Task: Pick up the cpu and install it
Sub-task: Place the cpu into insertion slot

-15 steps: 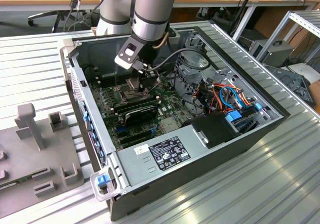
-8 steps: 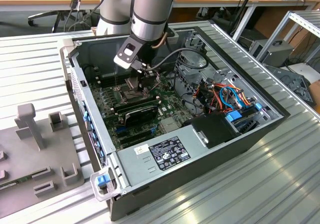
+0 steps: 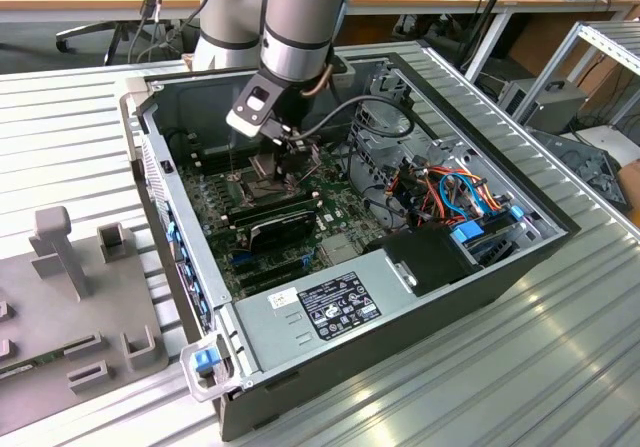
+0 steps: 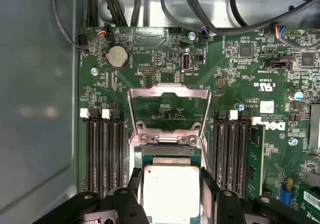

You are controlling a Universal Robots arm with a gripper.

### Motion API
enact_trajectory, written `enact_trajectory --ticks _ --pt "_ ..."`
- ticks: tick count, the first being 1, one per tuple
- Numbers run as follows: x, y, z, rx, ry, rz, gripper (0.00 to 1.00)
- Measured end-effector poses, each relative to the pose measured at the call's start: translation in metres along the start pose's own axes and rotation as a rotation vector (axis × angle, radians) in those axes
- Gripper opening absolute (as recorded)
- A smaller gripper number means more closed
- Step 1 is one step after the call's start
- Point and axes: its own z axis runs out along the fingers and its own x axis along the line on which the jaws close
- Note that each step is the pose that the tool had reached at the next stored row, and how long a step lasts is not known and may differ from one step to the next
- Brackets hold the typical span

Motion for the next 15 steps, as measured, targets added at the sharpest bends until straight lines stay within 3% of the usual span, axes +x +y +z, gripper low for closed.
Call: enact_trajectory --ticks 9,15 --pt "0.0099 0.0002 0.0022 0.0 0.0 0.0 0.55" --pt "0.0111 -0.0005 0.0057 0.0002 0.0 -0.005 0.55"
